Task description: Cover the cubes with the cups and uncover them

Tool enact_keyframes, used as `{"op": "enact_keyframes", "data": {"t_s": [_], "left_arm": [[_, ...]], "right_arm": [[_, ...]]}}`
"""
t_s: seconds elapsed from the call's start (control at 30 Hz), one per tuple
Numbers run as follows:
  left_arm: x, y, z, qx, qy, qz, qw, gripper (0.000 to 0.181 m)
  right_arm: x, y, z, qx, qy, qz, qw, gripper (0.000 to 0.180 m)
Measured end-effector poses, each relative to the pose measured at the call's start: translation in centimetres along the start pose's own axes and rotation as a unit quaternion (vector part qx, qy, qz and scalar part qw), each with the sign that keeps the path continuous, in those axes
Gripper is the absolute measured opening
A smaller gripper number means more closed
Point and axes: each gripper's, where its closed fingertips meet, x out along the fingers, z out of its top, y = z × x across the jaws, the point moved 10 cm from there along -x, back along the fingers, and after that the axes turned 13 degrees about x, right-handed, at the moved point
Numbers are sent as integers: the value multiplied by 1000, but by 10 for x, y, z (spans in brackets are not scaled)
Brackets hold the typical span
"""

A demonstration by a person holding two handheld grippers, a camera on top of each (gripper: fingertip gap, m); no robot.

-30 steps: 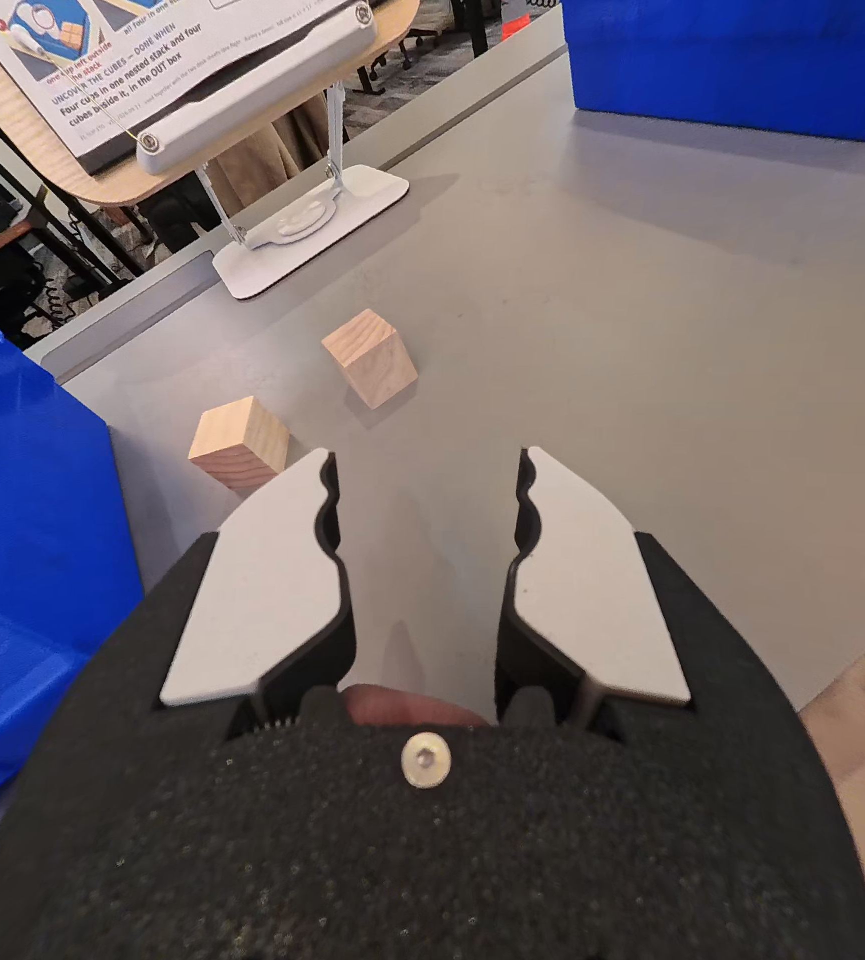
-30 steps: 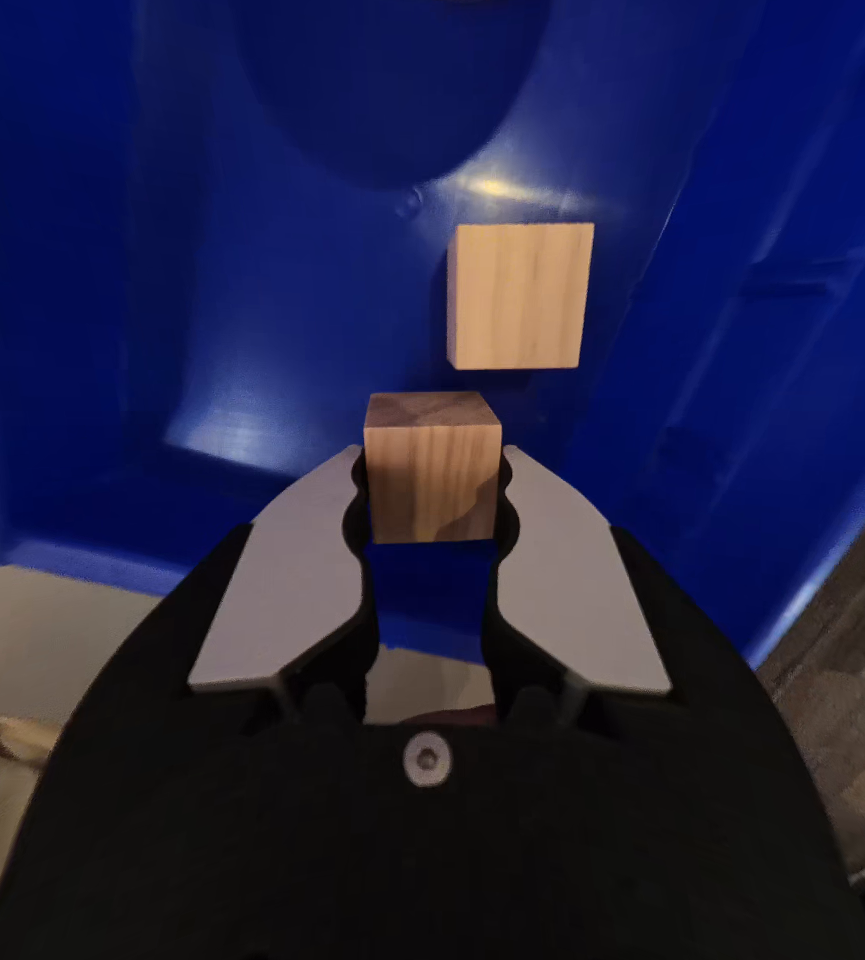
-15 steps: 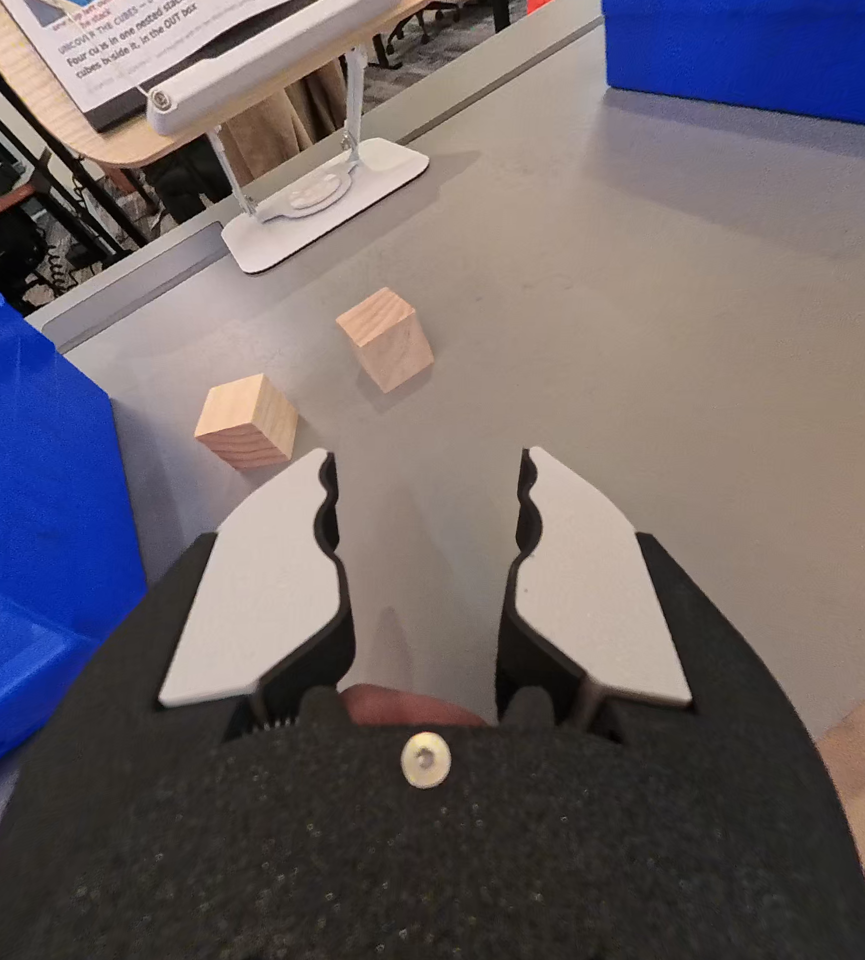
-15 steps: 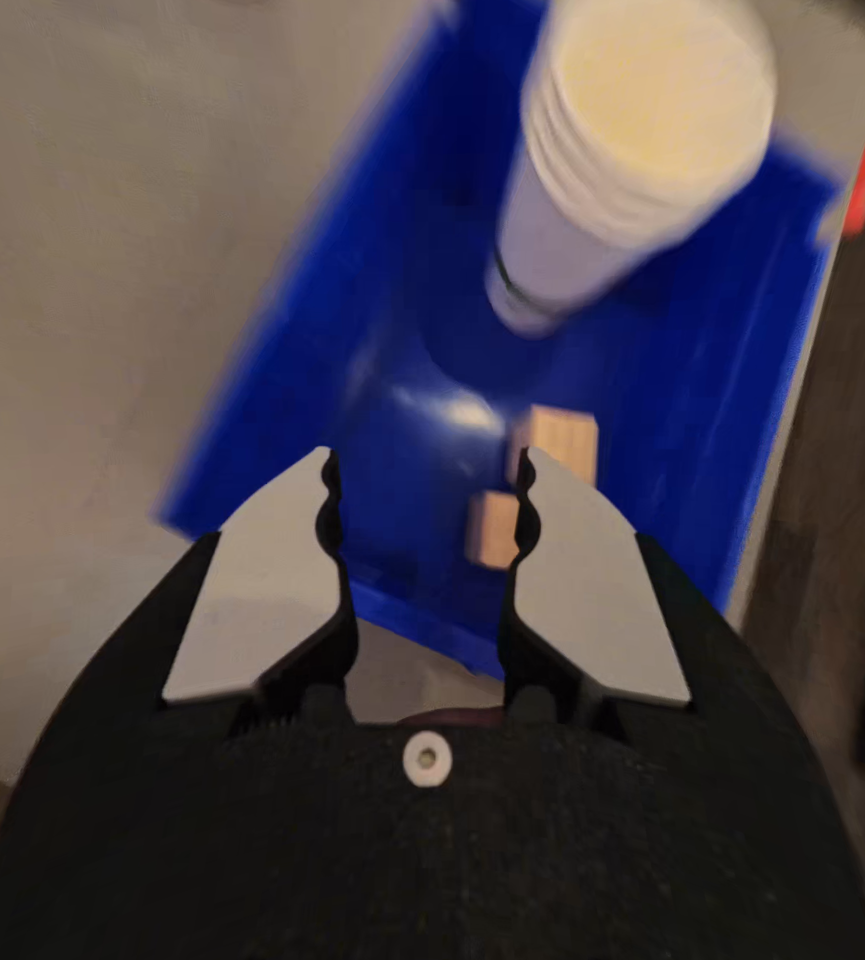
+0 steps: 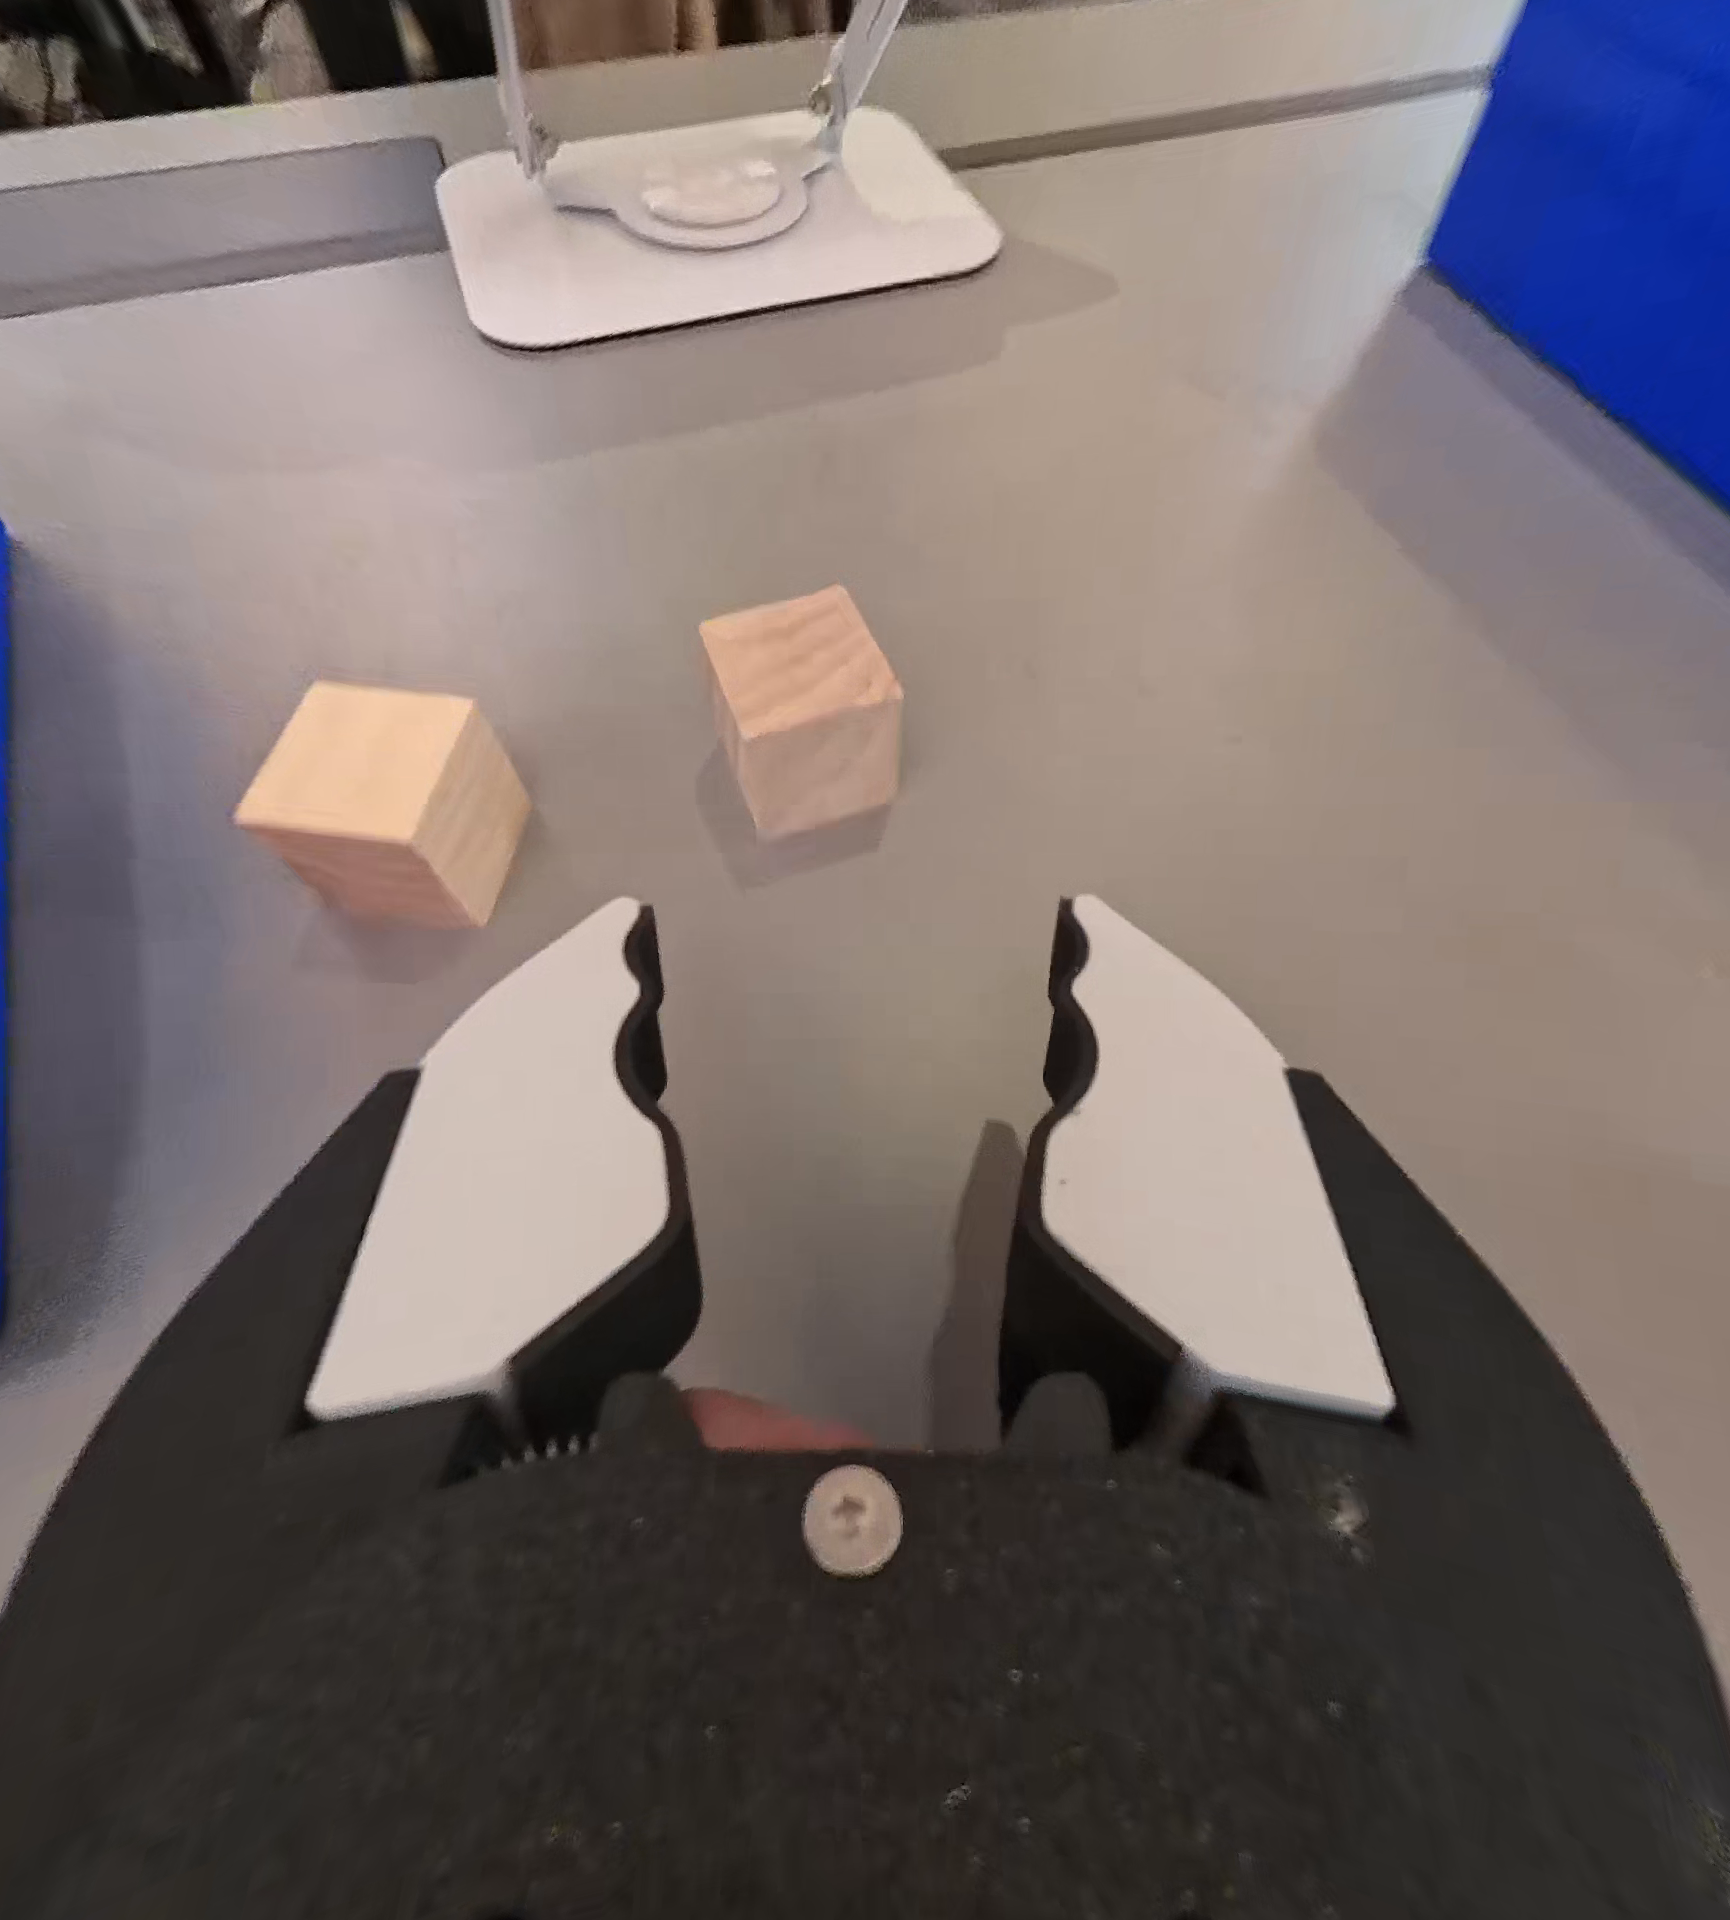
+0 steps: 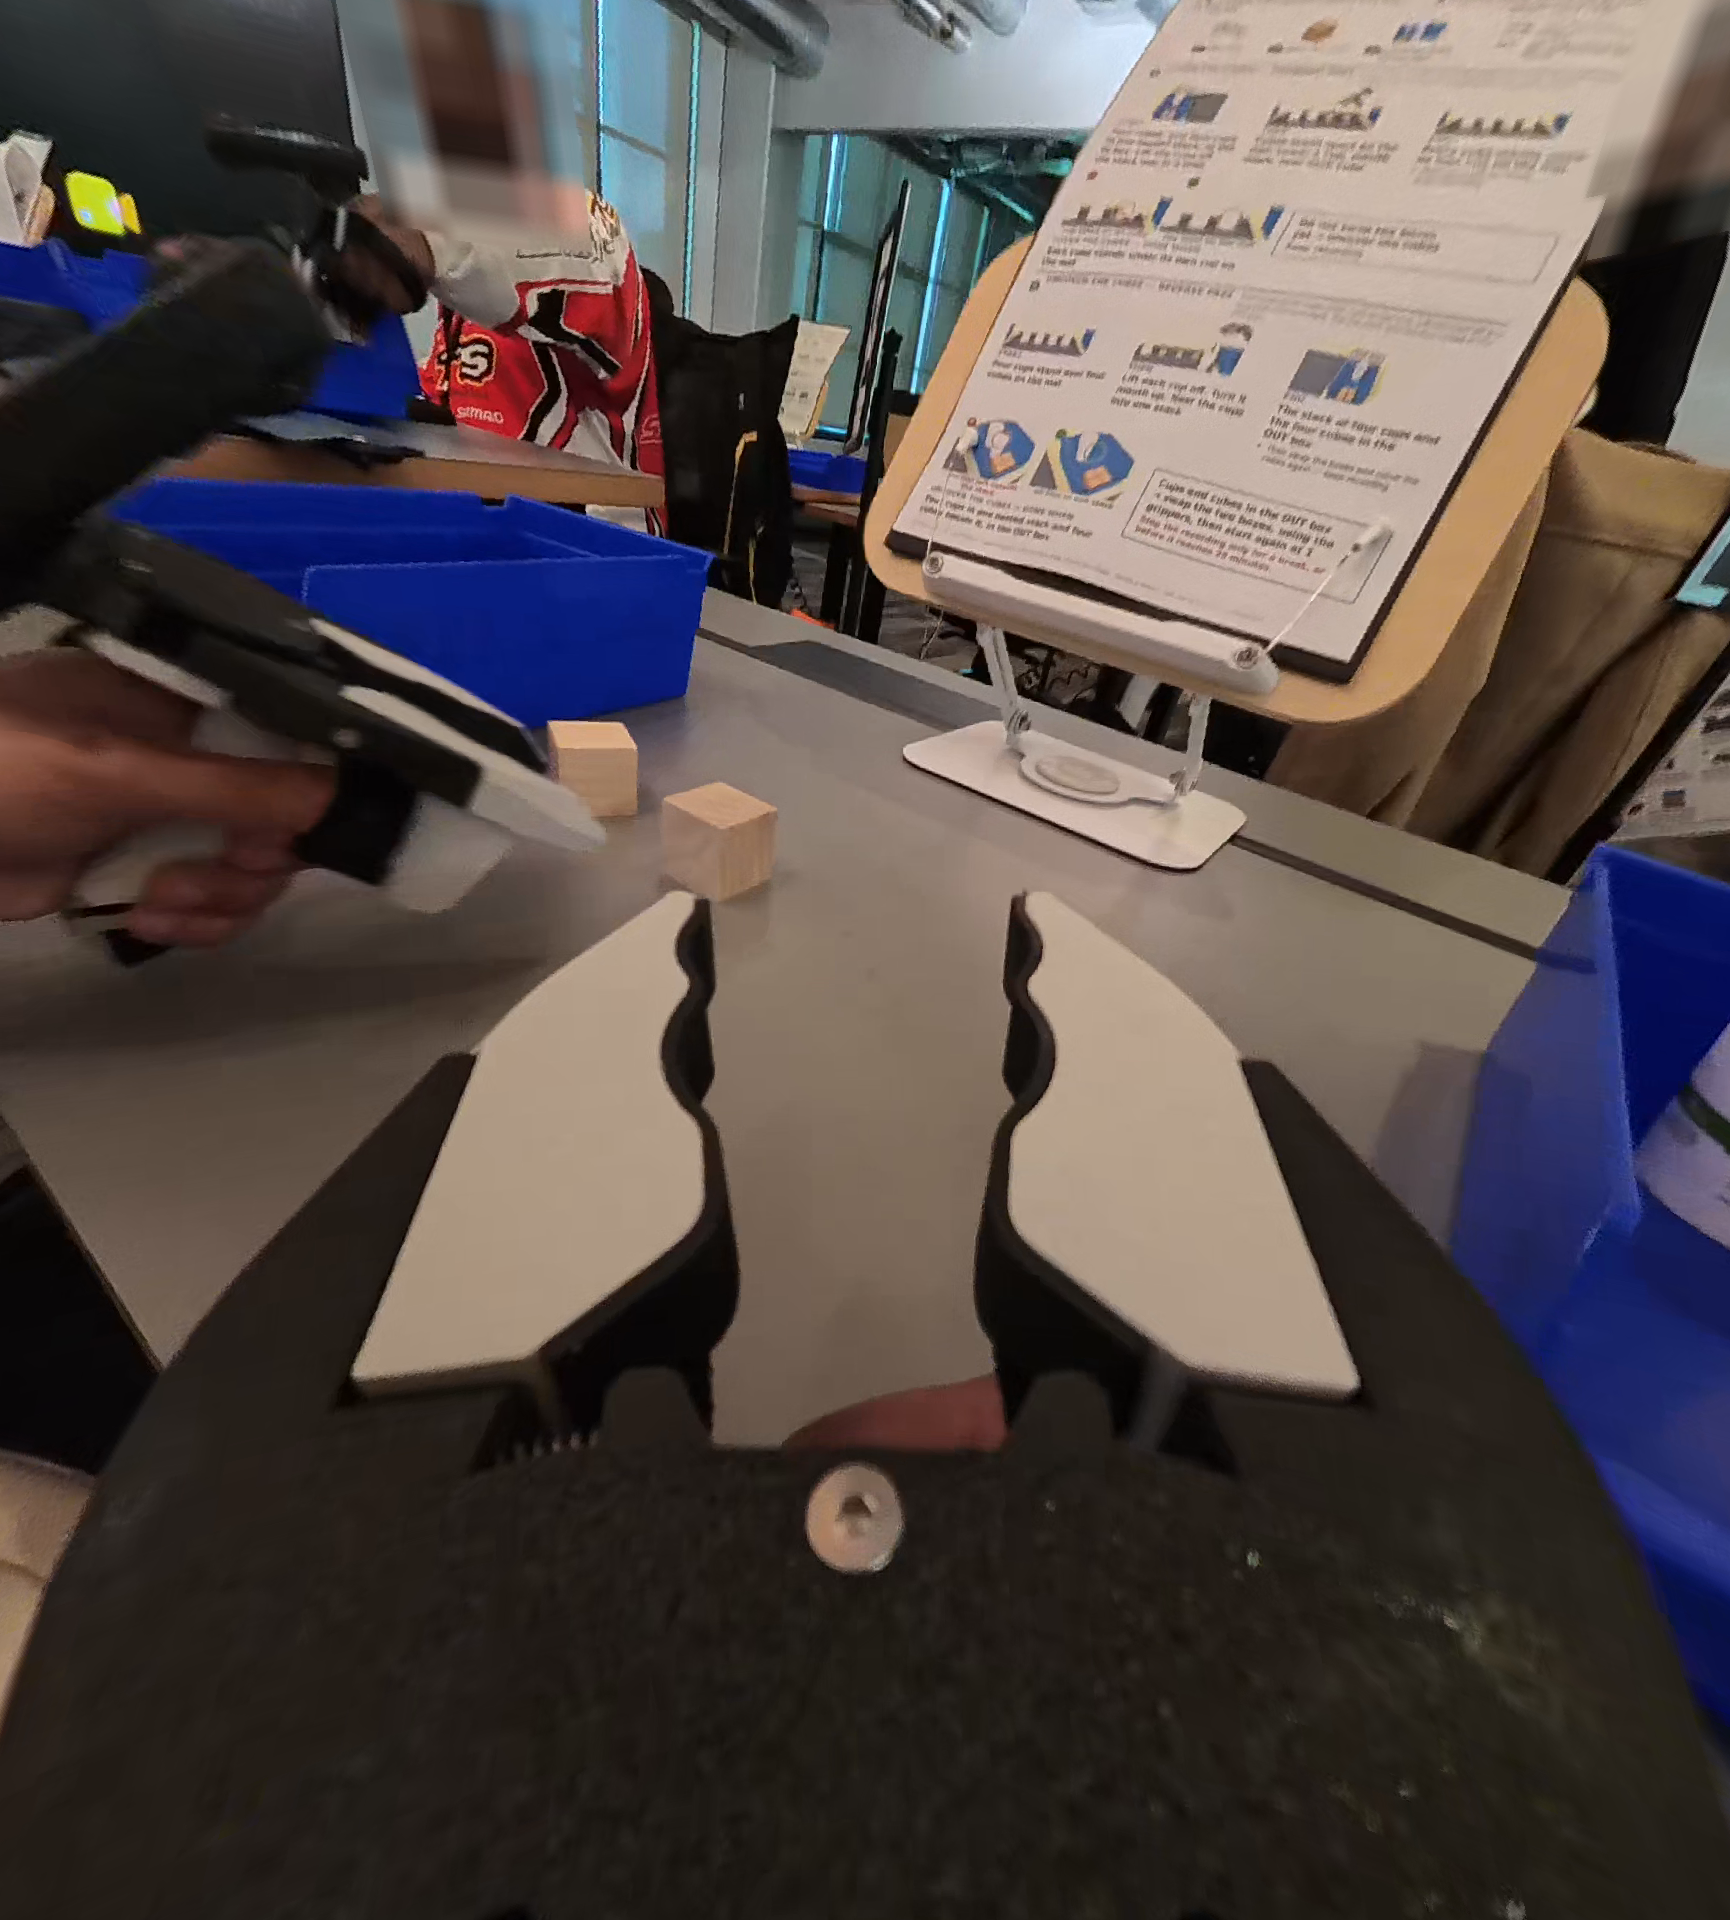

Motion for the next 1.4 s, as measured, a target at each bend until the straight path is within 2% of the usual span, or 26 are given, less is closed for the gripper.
{"op": "enact_keyframes", "data": {"t_s": [0.17, 0.3, 0.47, 0.5, 0.57, 0.7, 0.8, 0.87, 0.93, 1.0, 1.07, 1.17, 1.23, 1.3, 1.4], "left_arm": [[67, 11, 18, 46, 104, 78, 990, 72], [97, 9, 25, -28, 129, 11, 991, 74], [110, 5, 39, -33, 134, -6, 990, 76], [113, 5, 40, -25, 136, -7, 990, 74], [118, 9, 41, 15, 140, -7, 990, 52], [115, 8, 46, 70, 126, -128, 981, 52], [101, 1, 48, 156, 103, -211, 959, 51], [87, -12, 49, 204, 79, -312, 925, 51], [72, -31, 47, 266, 43, -404, 874, 52], [67, -50, 43, 320, 48, -441, 837, 52], [70, -63, 40, 353, 60, -452, 817, 52], [73, -73, 41, 363, 50, -465, 806, 52], [74, -73, 43, 356, 47, -465, 809, 52], [71, -69, 44, 344, 45, -473, 810, 67], [56, -54, 46, 322, 32, -440, 838, 80]], "right_arm": [[2, -9, -9, 64, 35, 19, 997, 56], [4, -12, -12, 80, 55, 26, 995, 56], [2, -13, -10, 72, 57, 18, 996, 56], [1, -13, -9, 69, 55, 17, 996, 56], [0, -13, -7, 64, 52, 13, 997, 56], [-2, -15, -5, 60, 47, 4, 997, 54], [-5, -19, -1, 60, 40, 0, 997, 54], [-7, -21, 2, 56, 38, 0, 998, 54], [-7, -24, 2, 48, 49, -3, 998, 52], [-5, -27, 0, 44, 65, -3, 997, 50], [-3, -29, -3, 51, 78, 1, 996, 51], [1, -30, -8, 56, 98, 10, 994, 52], [4, -30, -13, 52, 111, 11, 992, 52], [6, -29, -16, 45, 120, 13, 992, 54], [11, -24, -20, 26, 137, 37, 989, 57]]}}
